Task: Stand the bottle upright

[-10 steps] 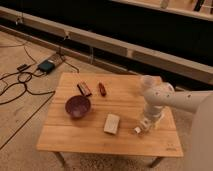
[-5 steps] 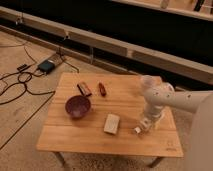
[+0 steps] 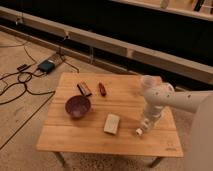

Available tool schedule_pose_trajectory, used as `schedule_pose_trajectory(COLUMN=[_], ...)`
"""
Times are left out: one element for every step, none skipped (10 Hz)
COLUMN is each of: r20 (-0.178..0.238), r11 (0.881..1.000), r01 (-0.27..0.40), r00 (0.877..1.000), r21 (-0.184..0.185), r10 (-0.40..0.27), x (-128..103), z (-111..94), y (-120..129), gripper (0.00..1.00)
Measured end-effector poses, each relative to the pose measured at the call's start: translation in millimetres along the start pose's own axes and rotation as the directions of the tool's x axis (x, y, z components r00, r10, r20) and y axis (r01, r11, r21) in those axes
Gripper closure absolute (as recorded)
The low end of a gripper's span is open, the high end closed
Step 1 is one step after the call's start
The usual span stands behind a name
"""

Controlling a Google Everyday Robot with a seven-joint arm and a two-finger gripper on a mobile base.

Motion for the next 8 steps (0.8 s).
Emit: schedule_pose_trajectory(r20=[0.000, 0.000, 0.000, 0.000, 0.000, -0.001, 0.000, -0.001], r11=[1.000, 1.000, 1.000, 1.000, 1.000, 1.000, 1.000, 1.000], r01=[0.000, 0.000, 0.000, 0.000, 0.000, 0.000, 0.000, 0.000], r00=[1.000, 1.000, 1.000, 1.000, 1.000, 1.000, 1.000, 1.000], r21=[0.000, 0.001, 0.001, 0.001, 0.001, 0.001, 0.001, 0.001], r10=[0.000, 0.000, 0.000, 0.000, 0.000, 0.000, 0.000, 0.000], x=[0.1, 0.1, 0.1, 0.2, 0.2, 0.2, 0.1, 0.2], z=[0.2, 0.1, 0.2, 0.2, 0.1, 0.2, 0.2, 0.1], y=[-0.2, -0.4, -0.3, -0.4, -0.4, -0.4, -0.4, -0.4], gripper=[1.00, 1.00, 1.00, 1.00, 1.00, 1.00, 1.00, 1.00])
